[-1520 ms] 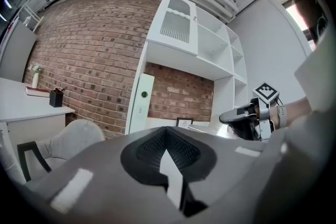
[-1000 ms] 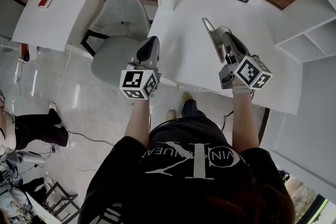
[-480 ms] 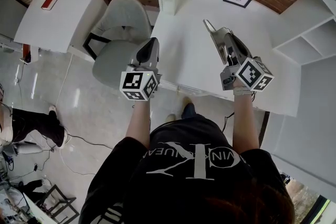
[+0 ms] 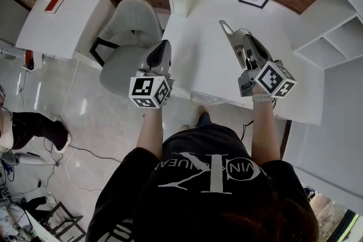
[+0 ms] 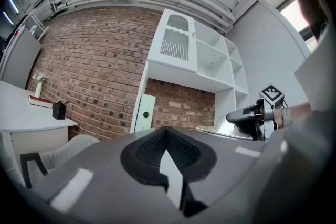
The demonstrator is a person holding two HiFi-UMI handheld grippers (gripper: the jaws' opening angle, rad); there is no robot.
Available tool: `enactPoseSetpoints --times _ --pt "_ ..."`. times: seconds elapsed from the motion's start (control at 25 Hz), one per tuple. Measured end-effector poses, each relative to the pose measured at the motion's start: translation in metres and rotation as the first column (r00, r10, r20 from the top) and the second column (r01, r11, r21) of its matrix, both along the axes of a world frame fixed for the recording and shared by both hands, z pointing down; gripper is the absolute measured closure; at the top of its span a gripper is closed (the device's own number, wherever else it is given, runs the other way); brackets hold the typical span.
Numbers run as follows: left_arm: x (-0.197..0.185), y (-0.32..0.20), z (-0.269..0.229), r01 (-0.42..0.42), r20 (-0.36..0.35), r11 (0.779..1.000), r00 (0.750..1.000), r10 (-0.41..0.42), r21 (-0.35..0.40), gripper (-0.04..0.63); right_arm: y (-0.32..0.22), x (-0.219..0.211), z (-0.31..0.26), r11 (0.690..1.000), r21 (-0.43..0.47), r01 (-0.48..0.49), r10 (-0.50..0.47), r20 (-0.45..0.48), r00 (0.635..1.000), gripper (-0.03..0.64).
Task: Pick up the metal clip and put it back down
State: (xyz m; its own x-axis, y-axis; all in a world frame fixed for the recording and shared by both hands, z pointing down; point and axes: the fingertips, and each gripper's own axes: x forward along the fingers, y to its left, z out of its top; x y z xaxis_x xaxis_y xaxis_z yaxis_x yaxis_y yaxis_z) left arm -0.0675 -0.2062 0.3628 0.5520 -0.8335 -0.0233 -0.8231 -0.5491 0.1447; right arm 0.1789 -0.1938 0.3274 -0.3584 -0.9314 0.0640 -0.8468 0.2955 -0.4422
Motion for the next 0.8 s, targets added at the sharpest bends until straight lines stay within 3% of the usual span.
enactPoseSetpoints --times 0.8 --pt "0.008 -0.008 0.006 0.008 0.0 1.0 1.0 -0.008 -0.015 0.584 -0.009 0.008 0.005 1.0 -0.012 0.011 -0.011 0.003 1.0 0.589"
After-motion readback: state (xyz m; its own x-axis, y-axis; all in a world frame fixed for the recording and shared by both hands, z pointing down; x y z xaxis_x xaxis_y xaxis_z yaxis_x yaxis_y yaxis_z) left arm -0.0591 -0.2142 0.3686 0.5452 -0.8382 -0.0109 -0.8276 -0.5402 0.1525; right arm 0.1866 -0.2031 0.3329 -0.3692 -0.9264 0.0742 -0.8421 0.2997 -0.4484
